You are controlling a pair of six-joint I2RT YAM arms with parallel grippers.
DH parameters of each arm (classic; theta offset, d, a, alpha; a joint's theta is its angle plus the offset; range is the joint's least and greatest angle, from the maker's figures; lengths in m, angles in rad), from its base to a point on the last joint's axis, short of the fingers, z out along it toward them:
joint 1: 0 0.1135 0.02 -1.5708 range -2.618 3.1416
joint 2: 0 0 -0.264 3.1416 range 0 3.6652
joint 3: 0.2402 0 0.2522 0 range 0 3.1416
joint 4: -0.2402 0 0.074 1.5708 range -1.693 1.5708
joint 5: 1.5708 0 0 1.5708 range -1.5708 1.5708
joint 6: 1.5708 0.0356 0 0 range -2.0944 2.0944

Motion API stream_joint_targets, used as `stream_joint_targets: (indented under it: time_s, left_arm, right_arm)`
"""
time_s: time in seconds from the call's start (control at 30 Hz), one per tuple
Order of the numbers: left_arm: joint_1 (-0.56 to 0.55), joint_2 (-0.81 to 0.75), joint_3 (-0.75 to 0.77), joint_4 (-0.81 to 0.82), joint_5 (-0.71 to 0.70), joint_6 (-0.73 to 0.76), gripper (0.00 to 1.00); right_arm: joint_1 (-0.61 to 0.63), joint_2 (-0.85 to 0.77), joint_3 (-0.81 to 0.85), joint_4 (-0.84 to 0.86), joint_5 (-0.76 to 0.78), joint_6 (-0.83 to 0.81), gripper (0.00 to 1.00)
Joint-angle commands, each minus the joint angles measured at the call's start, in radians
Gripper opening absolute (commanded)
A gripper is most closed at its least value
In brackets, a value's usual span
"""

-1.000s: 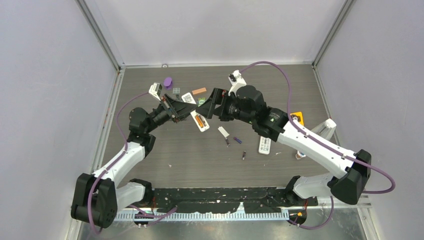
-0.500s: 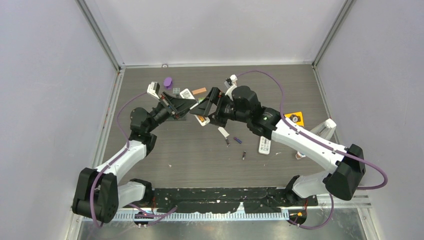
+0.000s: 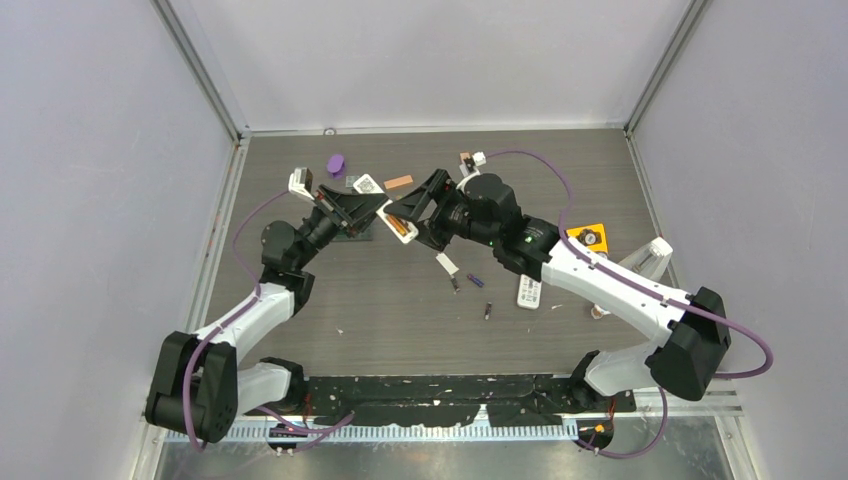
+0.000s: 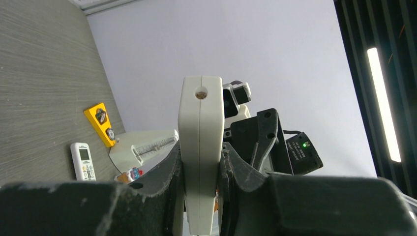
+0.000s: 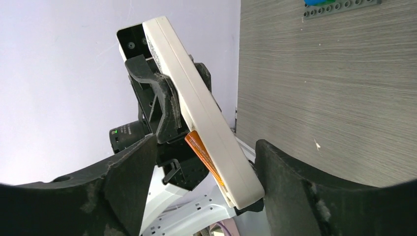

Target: Load the batteries into the remote control

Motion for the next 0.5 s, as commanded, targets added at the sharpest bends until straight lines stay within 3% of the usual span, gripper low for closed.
stream_joint_targets:
  time_s: [0.0, 0.17, 0.47]
  left_arm:
    - [-0.008, -0.008, -0.002, 0.087, -0.034, -0.005, 0.0]
    - [-0.011, -0.006, 0.002, 0.084, -0.037, -0.006, 0.0]
    - [-0.014, -0.012, -0.004, 0.07, -0.034, 0.001, 0.0]
  right_arm:
    - [-0.002, 0.008, 0.009, 0.063, 0.018, 0.047, 0.75]
    - [-0.002, 0.027, 0.033, 0.06, 0.004, 0.03, 0.64]
    - [-0.001, 0.05, 0.048, 0.048, -0.006, 0.017, 0.66]
